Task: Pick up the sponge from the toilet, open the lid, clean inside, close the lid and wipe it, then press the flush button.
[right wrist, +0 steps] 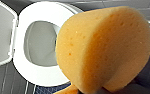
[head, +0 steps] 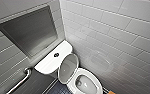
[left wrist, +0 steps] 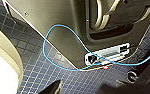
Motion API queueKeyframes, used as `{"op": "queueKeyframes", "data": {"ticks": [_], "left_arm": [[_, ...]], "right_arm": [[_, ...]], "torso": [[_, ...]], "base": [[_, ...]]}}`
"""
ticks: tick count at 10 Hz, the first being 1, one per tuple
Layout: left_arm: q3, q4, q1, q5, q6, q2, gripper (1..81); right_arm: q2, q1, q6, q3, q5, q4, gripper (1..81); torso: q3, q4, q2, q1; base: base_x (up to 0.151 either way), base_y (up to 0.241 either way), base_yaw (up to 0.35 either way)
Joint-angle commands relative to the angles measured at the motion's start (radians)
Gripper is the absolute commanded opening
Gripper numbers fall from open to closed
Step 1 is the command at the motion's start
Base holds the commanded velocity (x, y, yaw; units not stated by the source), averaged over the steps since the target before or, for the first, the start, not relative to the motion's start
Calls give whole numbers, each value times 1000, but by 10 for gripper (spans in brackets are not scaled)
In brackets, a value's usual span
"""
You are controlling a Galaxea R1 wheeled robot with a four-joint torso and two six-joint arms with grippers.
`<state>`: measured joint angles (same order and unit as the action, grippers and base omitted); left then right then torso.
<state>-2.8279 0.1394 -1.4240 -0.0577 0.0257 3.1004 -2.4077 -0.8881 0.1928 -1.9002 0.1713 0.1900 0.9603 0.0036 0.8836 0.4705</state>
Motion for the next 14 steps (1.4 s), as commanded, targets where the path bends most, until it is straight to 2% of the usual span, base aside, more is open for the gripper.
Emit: {"op": "queueKeyframes", "data": {"ticks": [1, 2, 3, 4, 5, 8, 9, 10, 12, 13, 14], "left_arm": [[8, 0, -16, -85, 5, 8, 811], [8, 0, -16, -87, 5, 9, 811], [8, 0, -16, -85, 5, 9, 811], [8, 0, -16, -85, 5, 9, 811], [10, 0, -16, -87, 5, 11, 811], [10, 0, -17, -87, 5, 14, 811], [10, 0, -19, -87, 5, 14, 811], [10, 0, -19, -87, 5, 14, 811], [10, 0, -20, -85, 5, 17, 811], [10, 0, -20, -85, 5, 17, 811], [10, 0, -22, -85, 5, 17, 811]], "right_arm": [[39, 63, 5, -11, -67, 9, 10], [26, 54, 5, -29, -65, 9, 10], [17, 45, 5, -49, -64, 11, 10], [17, 44, 14, -54, -64, 9, 10], [19, 50, 25, -54, -62, 8, 10], [22, 89, 27, -51, -65, 9, 10], [23, 109, 27, -46, -67, 9, 10], [29, 134, 28, -35, -67, 9, 10], [36, 177, 42, -14, -99, 11, 10], [36, 200, 42, -12, -105, 11, 10], [32, 220, 42, -17, -116, 12, 10]], "torso": [[-1, 0, 0, 0], [-37, 74, 0, 0], [-44, 95, 0, 0], [-52, 108, 0, 0], [-62, 134, 0, 0], [-81, 238, 0, 0], [-81, 275, 0, 0], [-63, 310, 0, 0], [-68, 382, 0, 0], [-68, 320, 0, 0], [-68, 355, 0, 0]], "base": [[0, 0, 0], [0, 0, 0], [0, 0, 0], [0, 0, 0], [0, 0, 0], [0, 0, 0], [0, 0, 0], [0, 0, 0], [0, 0, 0], [0, 0, 0], [0, 0, 0]]}}
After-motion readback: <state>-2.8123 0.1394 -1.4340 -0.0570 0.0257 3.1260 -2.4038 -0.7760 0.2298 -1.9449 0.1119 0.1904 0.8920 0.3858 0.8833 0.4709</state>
